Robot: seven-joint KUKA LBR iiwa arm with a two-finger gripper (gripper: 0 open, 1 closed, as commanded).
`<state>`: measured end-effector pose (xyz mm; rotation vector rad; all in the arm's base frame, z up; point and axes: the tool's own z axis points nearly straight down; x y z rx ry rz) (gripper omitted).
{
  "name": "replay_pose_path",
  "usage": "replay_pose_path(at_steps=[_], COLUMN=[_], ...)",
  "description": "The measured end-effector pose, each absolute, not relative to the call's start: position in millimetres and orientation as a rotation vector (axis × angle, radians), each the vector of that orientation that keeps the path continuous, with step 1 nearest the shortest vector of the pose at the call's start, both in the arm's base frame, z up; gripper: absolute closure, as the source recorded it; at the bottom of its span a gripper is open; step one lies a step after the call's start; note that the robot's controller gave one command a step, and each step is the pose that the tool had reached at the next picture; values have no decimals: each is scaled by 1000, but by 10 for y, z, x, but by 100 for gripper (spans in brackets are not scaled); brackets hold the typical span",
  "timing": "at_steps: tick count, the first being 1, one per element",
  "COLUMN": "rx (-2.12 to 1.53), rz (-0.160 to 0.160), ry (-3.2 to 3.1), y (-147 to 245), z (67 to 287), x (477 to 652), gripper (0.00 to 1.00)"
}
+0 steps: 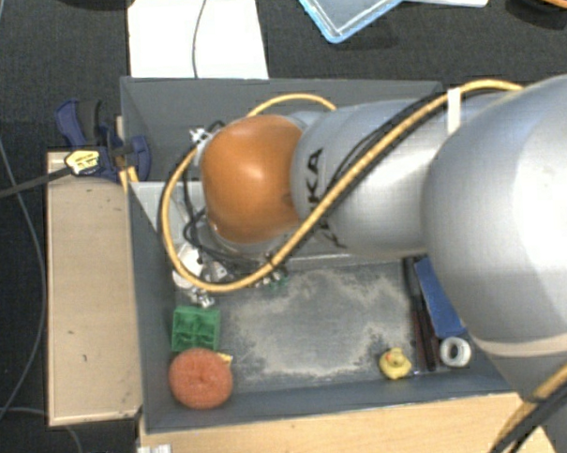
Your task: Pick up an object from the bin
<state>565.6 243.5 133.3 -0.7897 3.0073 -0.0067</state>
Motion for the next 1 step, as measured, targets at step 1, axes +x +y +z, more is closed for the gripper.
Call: replay_pose_path(at_steps=[1], rx=[-714], rz=[-2], ry=[3030], y=[2451], z=[2066], x=[5625], gripper=[0])
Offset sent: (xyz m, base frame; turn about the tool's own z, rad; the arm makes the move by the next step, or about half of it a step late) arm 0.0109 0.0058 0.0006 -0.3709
